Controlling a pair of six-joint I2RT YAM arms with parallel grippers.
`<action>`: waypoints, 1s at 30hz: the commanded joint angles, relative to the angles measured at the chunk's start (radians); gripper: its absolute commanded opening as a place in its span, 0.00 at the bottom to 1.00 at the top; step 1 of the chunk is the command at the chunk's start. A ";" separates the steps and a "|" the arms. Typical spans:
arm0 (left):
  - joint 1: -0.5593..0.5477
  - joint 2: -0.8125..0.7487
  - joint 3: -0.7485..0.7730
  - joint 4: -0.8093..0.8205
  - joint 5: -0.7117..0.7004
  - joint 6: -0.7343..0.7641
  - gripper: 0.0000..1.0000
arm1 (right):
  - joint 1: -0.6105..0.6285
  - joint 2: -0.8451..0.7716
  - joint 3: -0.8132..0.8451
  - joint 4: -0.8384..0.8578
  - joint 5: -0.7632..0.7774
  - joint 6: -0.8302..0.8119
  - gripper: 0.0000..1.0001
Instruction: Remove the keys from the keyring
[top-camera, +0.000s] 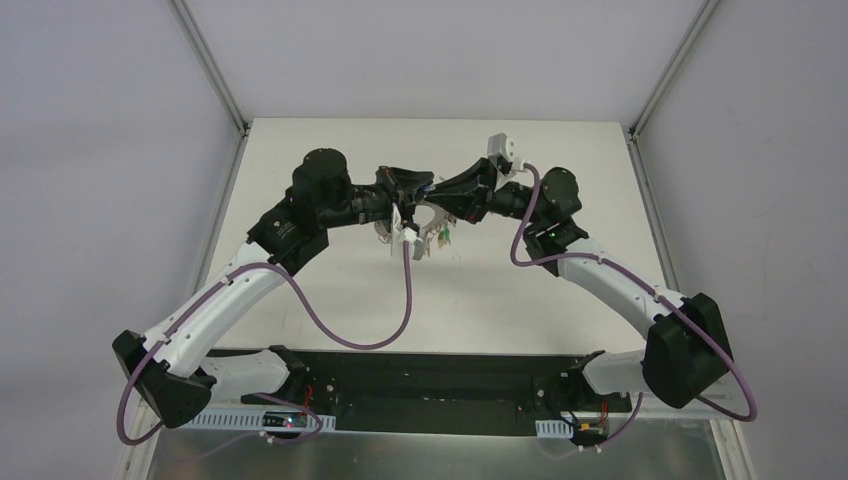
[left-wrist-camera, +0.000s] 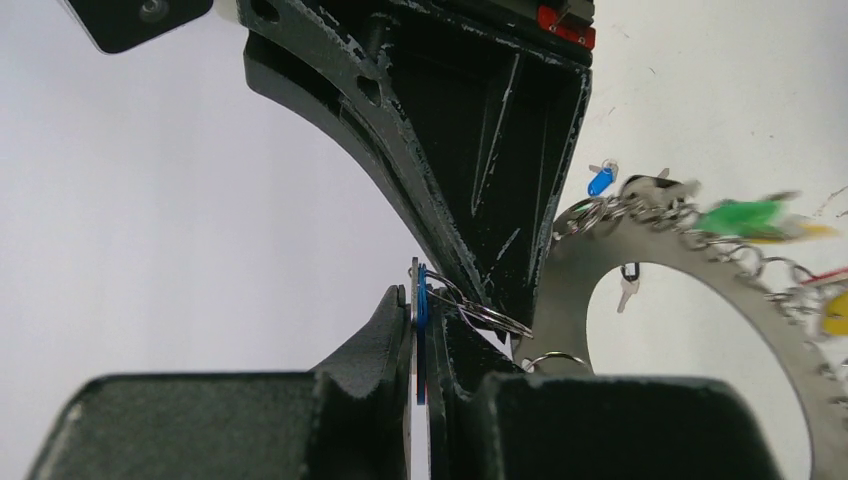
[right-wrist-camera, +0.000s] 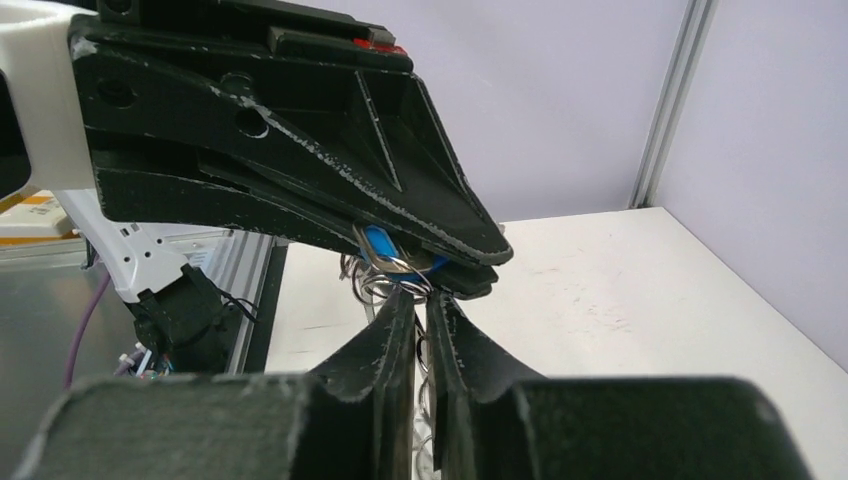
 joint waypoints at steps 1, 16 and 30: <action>0.000 -0.025 0.026 0.023 0.051 -0.007 0.00 | 0.009 -0.005 0.004 0.175 0.047 0.068 0.01; 0.000 -0.033 0.003 0.043 0.023 0.003 0.00 | 0.010 -0.099 -0.020 0.007 0.304 0.452 0.00; 0.000 -0.040 -0.010 0.066 0.044 -0.022 0.00 | 0.010 -0.238 -0.046 -0.326 0.362 0.374 0.28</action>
